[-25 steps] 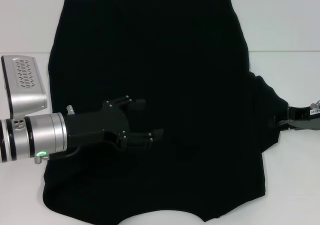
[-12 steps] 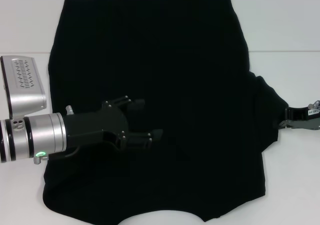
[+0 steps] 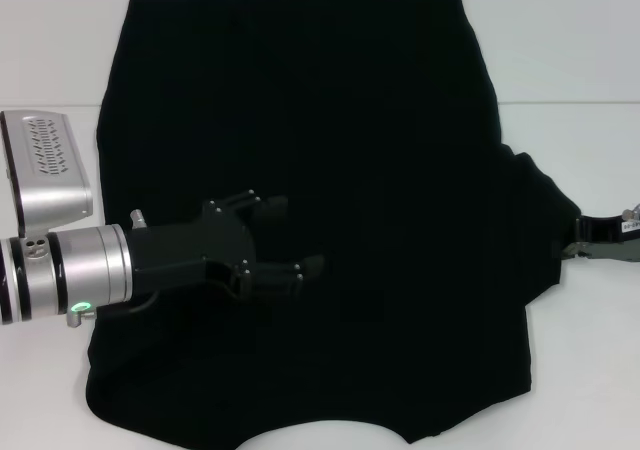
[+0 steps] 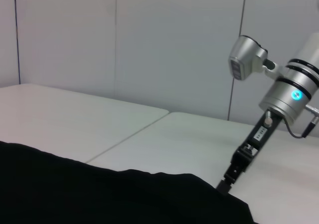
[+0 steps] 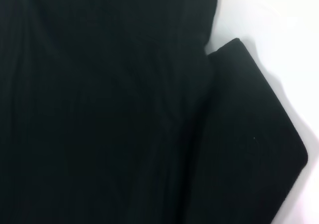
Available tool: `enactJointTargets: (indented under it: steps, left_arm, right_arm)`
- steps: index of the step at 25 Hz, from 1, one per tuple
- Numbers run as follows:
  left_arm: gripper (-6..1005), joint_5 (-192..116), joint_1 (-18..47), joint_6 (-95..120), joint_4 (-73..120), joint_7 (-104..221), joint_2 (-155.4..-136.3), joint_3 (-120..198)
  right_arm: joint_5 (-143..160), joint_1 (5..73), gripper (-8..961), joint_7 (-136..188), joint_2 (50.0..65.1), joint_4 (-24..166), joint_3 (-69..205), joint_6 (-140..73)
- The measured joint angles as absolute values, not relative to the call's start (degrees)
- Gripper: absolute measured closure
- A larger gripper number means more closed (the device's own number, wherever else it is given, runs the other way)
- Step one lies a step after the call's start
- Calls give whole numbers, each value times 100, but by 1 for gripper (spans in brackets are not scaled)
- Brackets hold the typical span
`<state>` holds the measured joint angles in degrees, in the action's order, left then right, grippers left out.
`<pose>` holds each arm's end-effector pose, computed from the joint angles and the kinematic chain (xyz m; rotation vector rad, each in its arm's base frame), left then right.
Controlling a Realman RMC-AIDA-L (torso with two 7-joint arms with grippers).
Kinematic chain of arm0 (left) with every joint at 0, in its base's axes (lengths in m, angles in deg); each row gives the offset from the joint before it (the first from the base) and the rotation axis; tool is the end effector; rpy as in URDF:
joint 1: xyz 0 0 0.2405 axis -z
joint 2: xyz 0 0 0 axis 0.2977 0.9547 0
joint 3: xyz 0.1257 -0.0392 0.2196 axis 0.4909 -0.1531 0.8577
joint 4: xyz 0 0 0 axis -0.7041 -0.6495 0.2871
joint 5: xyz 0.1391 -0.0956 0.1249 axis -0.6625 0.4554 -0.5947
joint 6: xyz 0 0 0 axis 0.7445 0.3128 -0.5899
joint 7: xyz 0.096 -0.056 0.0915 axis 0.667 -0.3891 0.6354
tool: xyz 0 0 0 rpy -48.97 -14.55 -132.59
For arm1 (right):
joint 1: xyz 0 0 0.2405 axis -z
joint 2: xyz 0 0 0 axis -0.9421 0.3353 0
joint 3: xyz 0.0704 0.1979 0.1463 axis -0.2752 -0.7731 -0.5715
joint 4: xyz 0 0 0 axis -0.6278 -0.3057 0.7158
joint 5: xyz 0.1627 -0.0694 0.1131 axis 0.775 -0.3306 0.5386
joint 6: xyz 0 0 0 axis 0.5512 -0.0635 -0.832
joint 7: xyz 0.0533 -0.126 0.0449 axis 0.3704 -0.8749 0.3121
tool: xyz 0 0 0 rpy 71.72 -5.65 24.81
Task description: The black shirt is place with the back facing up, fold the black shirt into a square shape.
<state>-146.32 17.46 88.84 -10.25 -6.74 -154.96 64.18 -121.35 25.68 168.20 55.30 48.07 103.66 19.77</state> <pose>-0.2450 0.3444 -0.0288 -2.6645 -0.3906 -0.6907 0.3061 0.4110 0.0229 -2.0028 1.7372 0.0738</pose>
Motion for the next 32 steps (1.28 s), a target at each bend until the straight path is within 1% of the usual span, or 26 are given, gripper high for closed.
enactJointTargets:
  steps: [5, 9, 12, 17, 26, 32]
  left_arm:
    - [49, -14532, 1713, 8884, -1025, -694, -15496, 6418]
    - [49, -14458, 1683, 8922, -1024, -717, -15496, 6417]
    - [49, -14397, 1666, 8939, -1023, -720, -15497, 6417]
    - [49, -14381, 1644, 8951, -1014, -726, -15504, 6417]
    - [49, -14378, 1636, 8955, -1014, -804, -15509, 6417]
    - [49, -14369, 1638, 8955, -1016, -879, -15516, 6417]
  right_arm:
    - [-12126, 2830, 937, 16807, 5497, 4624, 10311, 2021]
    - [-12108, 3094, 929, 16730, 5549, 4214, 10124, 2262]
    - [-11980, 3258, 923, 16517, 5556, 3986, 9881, 2517]
    - [-11888, 3425, 913, 16246, 5480, 3912, 9625, 2739]
    - [-11884, 3600, 895, 16047, 5390, 3891, 9553, 2860]
    - [-11884, 3732, 883, 16038, 5373, 3632, 9511, 2989]
